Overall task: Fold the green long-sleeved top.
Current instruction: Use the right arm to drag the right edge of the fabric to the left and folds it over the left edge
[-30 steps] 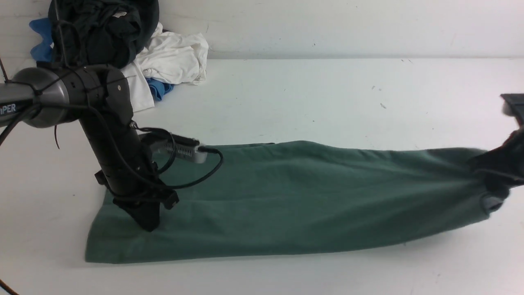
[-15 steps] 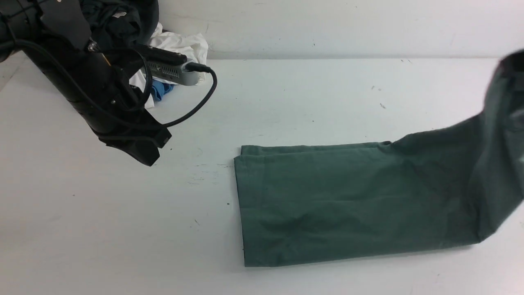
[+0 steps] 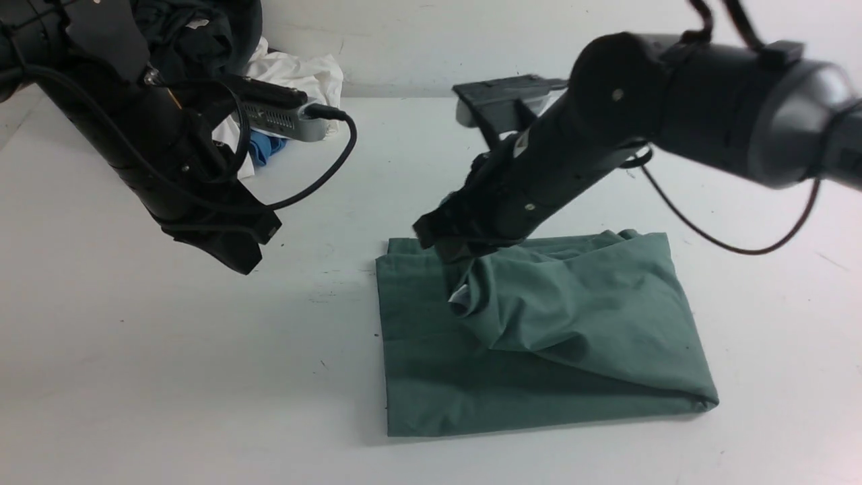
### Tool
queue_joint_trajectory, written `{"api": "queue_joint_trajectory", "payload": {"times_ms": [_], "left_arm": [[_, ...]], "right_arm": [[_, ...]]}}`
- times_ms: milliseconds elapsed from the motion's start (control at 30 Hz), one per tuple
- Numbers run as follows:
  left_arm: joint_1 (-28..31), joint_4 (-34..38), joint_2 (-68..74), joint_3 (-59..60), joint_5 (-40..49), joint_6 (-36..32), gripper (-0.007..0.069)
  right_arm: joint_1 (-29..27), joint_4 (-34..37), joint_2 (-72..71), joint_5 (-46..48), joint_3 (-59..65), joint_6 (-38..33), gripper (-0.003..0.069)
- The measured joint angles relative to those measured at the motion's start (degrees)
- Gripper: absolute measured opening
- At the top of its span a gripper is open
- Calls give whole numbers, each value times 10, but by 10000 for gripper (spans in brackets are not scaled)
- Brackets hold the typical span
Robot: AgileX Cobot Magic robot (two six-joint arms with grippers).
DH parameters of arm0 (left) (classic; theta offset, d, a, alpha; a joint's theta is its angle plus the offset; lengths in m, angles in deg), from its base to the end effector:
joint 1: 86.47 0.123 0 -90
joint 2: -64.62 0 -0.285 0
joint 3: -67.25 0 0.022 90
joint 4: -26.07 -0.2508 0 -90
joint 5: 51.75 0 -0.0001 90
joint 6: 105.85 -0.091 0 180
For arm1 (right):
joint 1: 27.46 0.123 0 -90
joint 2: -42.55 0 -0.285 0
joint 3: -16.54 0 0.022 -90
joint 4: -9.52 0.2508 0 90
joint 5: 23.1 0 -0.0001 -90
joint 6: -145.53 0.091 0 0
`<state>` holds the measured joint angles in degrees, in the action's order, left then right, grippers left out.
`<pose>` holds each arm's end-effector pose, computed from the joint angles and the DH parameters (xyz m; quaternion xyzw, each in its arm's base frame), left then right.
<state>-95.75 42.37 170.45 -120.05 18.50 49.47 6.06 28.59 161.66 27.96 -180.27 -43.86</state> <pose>0.3387 -0.0797 0.2959 0.2546 0.9523 -0.1233 0.1143 0.3456 0.2567 0.2625 -0.2843 0.9194 0.1936 0.1910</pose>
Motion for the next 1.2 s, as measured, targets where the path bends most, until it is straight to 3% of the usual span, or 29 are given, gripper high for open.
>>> {"api": "queue_joint_trajectory", "payload": {"times_ms": [67,167,200,267,367,533,733,867,900,933,1067,1133,1200], "left_arm": [[0,-1,-4,0,0,0,-7],[0,5,-13,0,0,0,-7],[0,8,-14,0,0,0,-7],[-5,36,-21,0,1,-2,-7],[-30,63,-22,0,0,-10,-7],[-93,78,-21,0,-46,-38,-7],[-149,87,-18,0,-138,-56,-7],[-156,107,21,0,-205,-57,-7],[-156,108,24,0,-207,-57,-7],[-156,112,55,0,-226,-57,-7],[-156,107,112,0,-232,-57,-7],[-155,93,174,0,-212,-57,-7],[-154,89,202,0,-197,-57,-7]], "right_arm": [[0,17,11,8,-22,-18,132],[-2,20,13,52,-80,-40,264],[-3,19,13,56,-85,-42,273],[-11,-8,8,130,-156,-52,385],[-28,-70,0,186,-211,-53,440],[-68,-146,-17,202,-231,-28,449],[-86,-155,-33,207,-183,-27,372],[-107,-161,-51,207,-110,-29,233],[-109,-162,-52,207,-110,-29,233],[-128,-167,-56,206,-66,-27,163],[-154,-170,-57,190,13,-24,74],[-166,-170,-53,122,98,-14,10],[-166,-168,-45,65,145,-7,-6]]}}
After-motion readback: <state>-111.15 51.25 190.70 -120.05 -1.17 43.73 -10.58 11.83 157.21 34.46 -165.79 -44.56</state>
